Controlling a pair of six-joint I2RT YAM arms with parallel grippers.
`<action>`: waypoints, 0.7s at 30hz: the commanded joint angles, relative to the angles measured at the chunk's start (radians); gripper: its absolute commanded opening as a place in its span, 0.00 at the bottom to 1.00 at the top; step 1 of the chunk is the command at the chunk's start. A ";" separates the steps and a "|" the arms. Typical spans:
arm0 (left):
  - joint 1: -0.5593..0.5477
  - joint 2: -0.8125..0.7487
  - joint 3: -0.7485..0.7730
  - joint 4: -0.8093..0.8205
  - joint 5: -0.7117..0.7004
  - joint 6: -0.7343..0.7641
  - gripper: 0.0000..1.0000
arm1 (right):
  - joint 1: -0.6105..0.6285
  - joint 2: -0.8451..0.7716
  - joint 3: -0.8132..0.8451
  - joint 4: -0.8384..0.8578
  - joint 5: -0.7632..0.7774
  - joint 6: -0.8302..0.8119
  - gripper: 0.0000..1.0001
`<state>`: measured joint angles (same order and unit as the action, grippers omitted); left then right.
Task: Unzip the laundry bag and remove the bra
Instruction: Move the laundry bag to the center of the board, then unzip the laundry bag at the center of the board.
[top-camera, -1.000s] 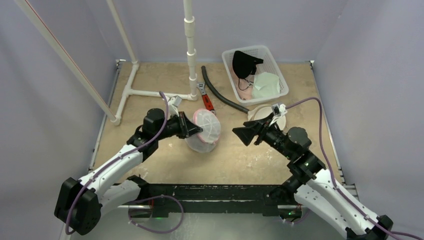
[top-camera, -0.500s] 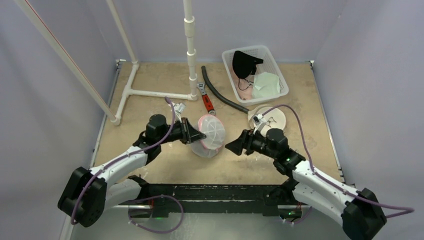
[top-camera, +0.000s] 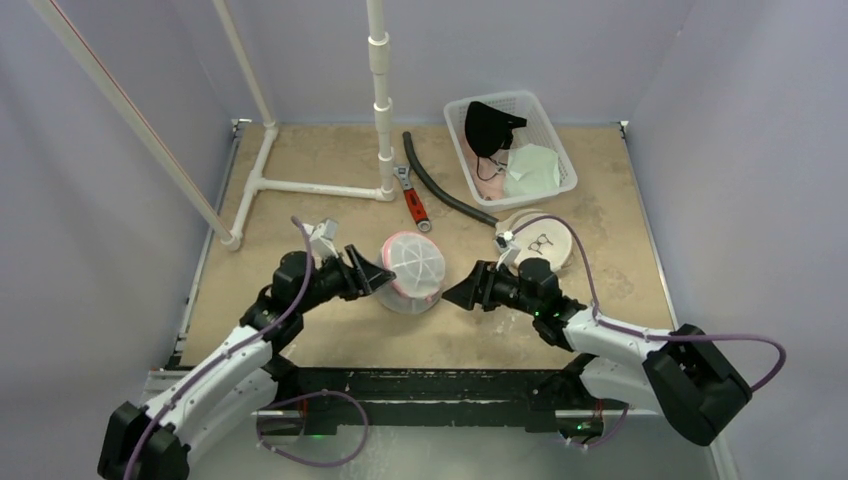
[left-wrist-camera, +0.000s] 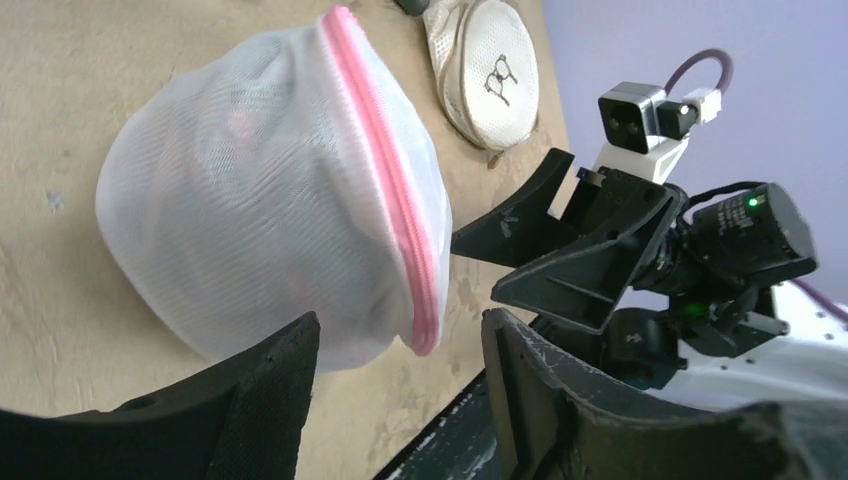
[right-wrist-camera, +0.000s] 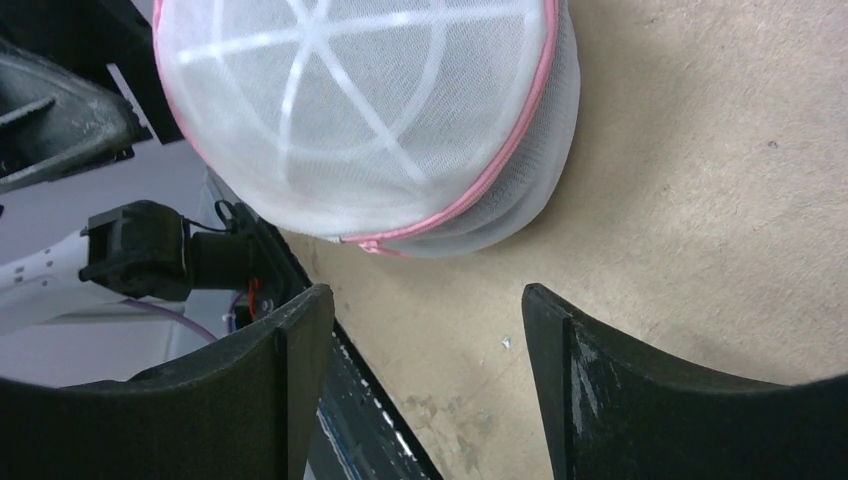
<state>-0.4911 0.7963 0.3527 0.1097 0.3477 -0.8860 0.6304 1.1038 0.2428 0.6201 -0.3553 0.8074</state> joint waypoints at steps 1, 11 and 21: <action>0.000 -0.190 -0.072 -0.139 -0.099 -0.184 0.60 | 0.001 0.000 0.045 0.092 0.018 0.015 0.72; -0.203 -0.413 -0.034 -0.301 -0.381 -0.467 0.62 | -0.002 -0.064 0.067 -0.004 0.126 -0.004 0.70; -0.649 -0.044 0.072 -0.211 -0.771 -0.472 0.60 | -0.003 -0.076 0.068 -0.030 0.134 0.005 0.70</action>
<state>-1.0172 0.6796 0.3851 -0.1535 -0.1951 -1.3281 0.6285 1.0470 0.2935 0.5915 -0.2455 0.8097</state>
